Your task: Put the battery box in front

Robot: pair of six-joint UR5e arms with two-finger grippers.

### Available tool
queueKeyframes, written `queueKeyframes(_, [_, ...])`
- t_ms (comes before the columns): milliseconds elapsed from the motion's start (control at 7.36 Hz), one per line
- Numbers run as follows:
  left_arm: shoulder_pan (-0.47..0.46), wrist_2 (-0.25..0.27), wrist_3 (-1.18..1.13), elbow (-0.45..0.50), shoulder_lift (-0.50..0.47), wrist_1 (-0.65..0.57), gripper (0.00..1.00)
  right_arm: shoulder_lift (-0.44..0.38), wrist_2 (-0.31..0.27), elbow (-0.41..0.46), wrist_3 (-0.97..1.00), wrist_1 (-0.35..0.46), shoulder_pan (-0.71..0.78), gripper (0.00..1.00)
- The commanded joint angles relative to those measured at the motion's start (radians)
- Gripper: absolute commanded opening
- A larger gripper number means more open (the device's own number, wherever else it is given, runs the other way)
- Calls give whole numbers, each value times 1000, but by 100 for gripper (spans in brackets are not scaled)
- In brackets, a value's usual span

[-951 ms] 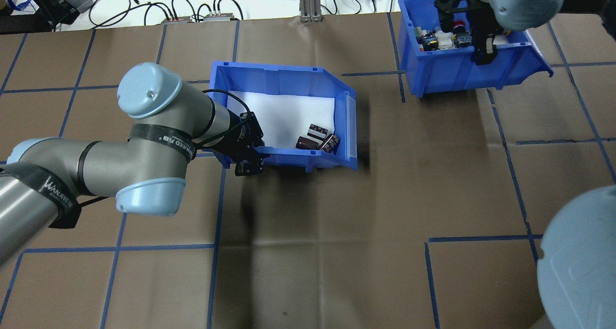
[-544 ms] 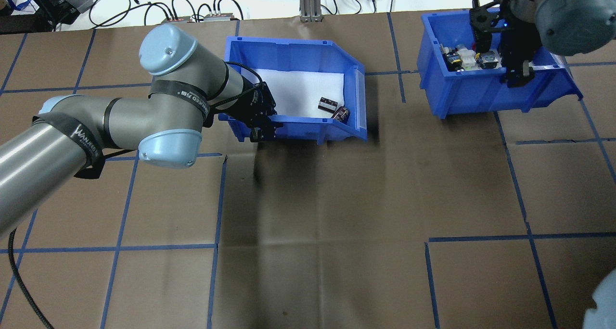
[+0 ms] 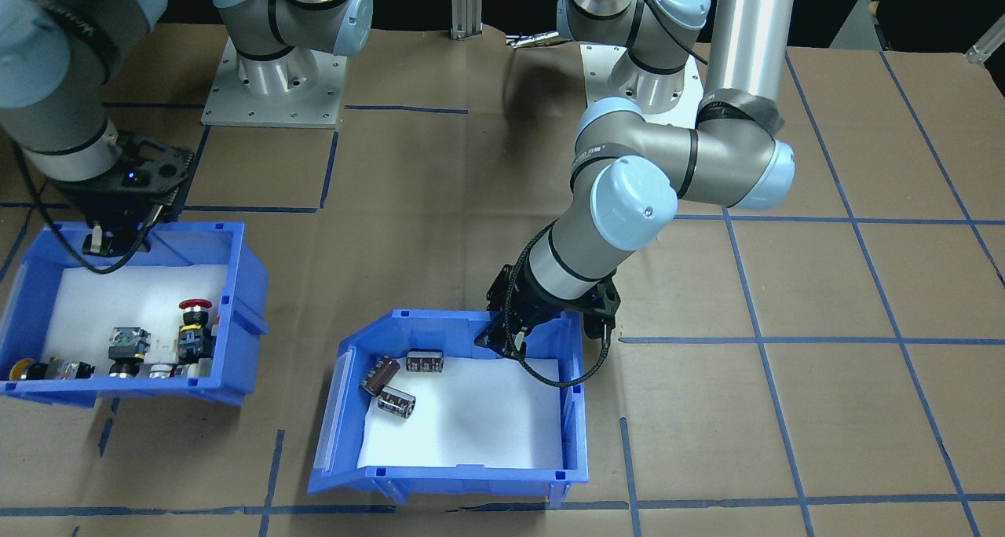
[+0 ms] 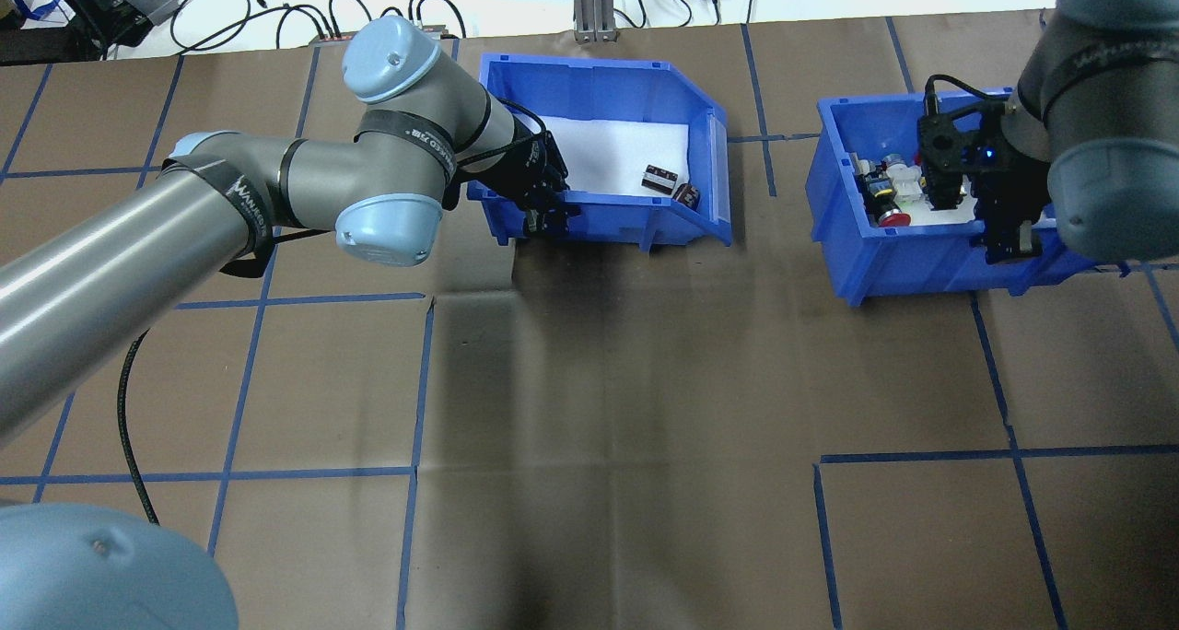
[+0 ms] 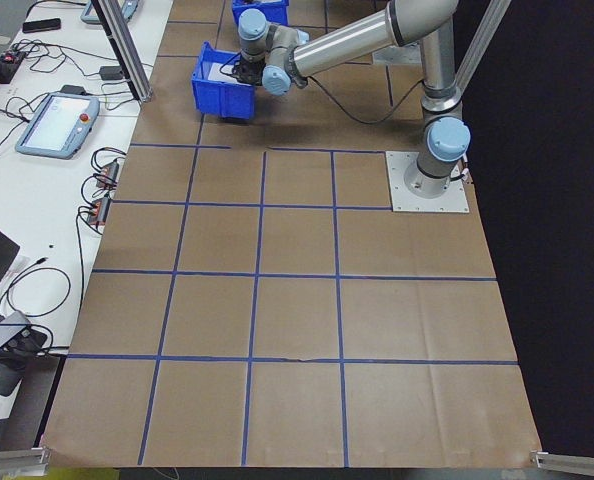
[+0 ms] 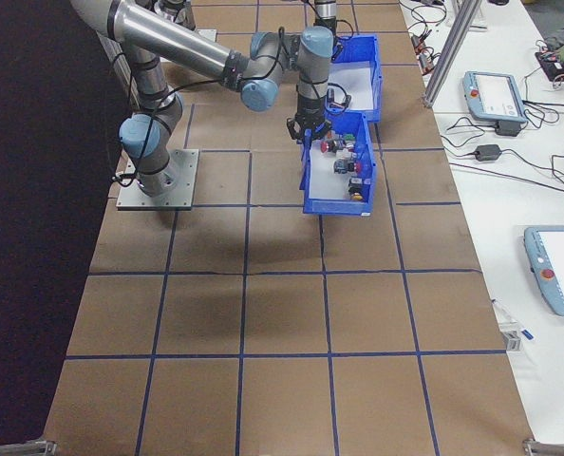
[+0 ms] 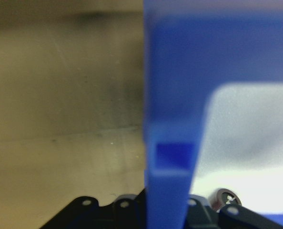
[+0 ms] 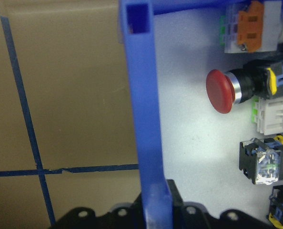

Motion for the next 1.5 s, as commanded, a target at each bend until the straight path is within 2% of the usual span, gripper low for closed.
queueKeyframes(0, [-4,-15,-16,21,-31,4,0,-55,1,109,-2,-84,0,5])
queueKeyframes(272, [-4,-14,-21,21,-48,6,2,-49,1,111,-2,-84,0,6])
queueKeyframes(408, [-3,-23,-53,27,-49,6,6,-49,1,111,-2,-84,0,6])
queueKeyframes(544, [-3,-62,-71,38,-66,6,30,-49,1,111,-2,-83,0,6])
queueKeyframes(680, [-1,-51,-74,41,-71,6,50,-52,1,114,-1,-83,0,6])
queueKeyframes(816, [-1,-49,-94,41,-71,6,99,-55,1,120,-2,-83,0,6])
queueKeyframes(1087, [-1,-43,-143,41,-37,26,99,-56,0,123,7,-73,1,6])
queueKeyframes(1223, [-1,22,-142,43,-13,26,99,-69,3,152,10,-70,3,6])
queueKeyframes(1359, [-1,64,-127,43,26,18,99,-114,3,202,13,-73,4,6])
